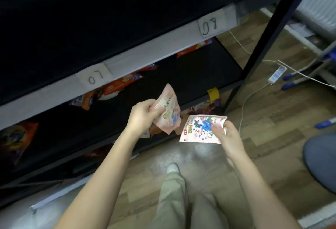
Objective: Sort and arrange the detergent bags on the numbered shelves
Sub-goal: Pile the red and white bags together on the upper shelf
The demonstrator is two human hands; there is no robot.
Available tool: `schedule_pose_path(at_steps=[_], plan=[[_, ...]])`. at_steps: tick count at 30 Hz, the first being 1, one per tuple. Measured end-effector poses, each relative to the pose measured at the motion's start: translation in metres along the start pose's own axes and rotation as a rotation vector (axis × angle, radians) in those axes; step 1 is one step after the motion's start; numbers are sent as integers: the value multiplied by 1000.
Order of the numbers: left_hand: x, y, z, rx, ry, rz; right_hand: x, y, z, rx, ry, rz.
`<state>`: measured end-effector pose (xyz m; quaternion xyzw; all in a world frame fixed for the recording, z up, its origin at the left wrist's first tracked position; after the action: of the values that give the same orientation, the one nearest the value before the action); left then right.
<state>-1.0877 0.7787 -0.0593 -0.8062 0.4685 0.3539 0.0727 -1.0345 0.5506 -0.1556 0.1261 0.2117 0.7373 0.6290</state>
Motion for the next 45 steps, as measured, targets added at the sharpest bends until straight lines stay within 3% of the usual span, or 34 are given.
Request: schedule_pose_path(at_steps=[4, 11, 16, 31, 34, 38, 45], plan=[[-46, 64, -37, 36, -15, -23, -28, 69, 42, -39, -167, 83], [-178, 156, -91, 85, 395, -259, -13, 165, 166, -174, -333, 327], [-286, 204, -97, 220, 538, -461, 65, 229, 250, -401, -371, 499], [-643, 304, -82, 793, 240, -843, 345, 441, 413, -940, -711, 1042], [-700, 300, -85, 869, 203, -878, 392, 466, 454, -1041, -696, 1025], [-754, 265, -95, 945, 196, -875, 448, 476, 505, -1112, -602, 850], [-801, 138, -127, 827, 298, -900, 534, 426, 583, -981, -472, 463]])
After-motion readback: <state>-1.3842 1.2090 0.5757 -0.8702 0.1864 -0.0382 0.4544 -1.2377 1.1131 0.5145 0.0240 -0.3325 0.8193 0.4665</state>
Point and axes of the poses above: each hand's wrist, its own y-axis away from the middle knuckle, its own x-axis out of the palm, z = x × y, the point moved 1 cm from there along -y, towards the middle knuckle, and after that the axes turned 5 degrees about -z, right-handed, at the moved point
